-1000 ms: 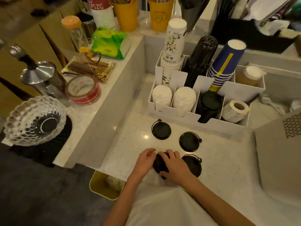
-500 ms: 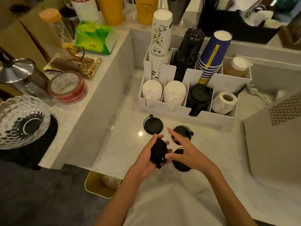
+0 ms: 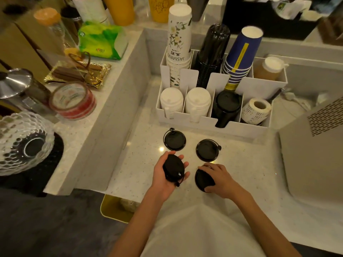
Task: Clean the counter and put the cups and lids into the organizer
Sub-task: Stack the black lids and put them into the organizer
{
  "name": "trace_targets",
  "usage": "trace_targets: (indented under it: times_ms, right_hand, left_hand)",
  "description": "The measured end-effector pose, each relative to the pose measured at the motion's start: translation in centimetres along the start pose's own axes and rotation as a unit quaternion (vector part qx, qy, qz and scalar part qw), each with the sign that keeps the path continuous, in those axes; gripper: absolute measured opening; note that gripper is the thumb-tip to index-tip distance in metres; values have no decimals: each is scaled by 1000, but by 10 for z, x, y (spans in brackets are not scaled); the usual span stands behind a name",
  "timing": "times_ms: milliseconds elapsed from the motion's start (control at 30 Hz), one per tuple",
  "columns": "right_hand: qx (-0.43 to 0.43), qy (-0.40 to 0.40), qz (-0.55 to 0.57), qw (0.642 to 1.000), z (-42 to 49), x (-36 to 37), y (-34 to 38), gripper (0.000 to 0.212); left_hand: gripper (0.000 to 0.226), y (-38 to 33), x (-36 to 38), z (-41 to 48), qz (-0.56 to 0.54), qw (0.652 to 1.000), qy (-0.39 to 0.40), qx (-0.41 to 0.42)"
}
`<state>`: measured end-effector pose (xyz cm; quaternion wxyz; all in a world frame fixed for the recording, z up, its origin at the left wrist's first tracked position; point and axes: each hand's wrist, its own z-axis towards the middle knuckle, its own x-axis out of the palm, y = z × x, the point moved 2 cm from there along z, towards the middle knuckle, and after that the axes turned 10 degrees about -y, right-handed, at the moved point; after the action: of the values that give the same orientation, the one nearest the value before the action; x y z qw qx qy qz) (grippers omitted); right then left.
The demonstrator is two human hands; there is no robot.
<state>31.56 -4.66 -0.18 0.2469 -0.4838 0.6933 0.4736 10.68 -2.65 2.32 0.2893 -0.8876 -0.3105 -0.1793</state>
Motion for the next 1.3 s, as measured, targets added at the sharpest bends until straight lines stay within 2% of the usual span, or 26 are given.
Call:
trace_targets:
  times_ms: [200,300,433,533,667,867,1000,1133,1300]
  right_hand:
    - [-9,3,-37,999,-6,5,-2,94]
    - [-1,-9,-35,999,-12,1,5,91]
    - [63,-79,114,988,-19,-29,24,84]
    - [75,-79,244,964,-25,-50,53,83]
    - [106,-76,275,953,-22,-57,87,89]
    - [132,-88,266,951,-21,-54,103,81]
    - [137,-71,242,958,-22,-54,101,72]
    - [147,-58,244,957,-20,-50,99,73]
    - [114,-42,260,958,-18,-45,96,66]
  left_hand:
    - [35,-2,-2,2,-9,1000,5,19]
    - [40,-5,2,1,-2,999,5,39]
    - [48,-7,9,-4,73,990,8,117]
    - [65,-4,18,-9,149,976,26,158]
    - [76,0,26,-12,182,968,42,165]
    - [66,5,28,-18,182,970,55,150]
    - [65,9,26,-19,201,964,60,164]
    - [61,9,28,-19,215,957,77,176]
    - [54,11,28,-14,221,956,78,176]
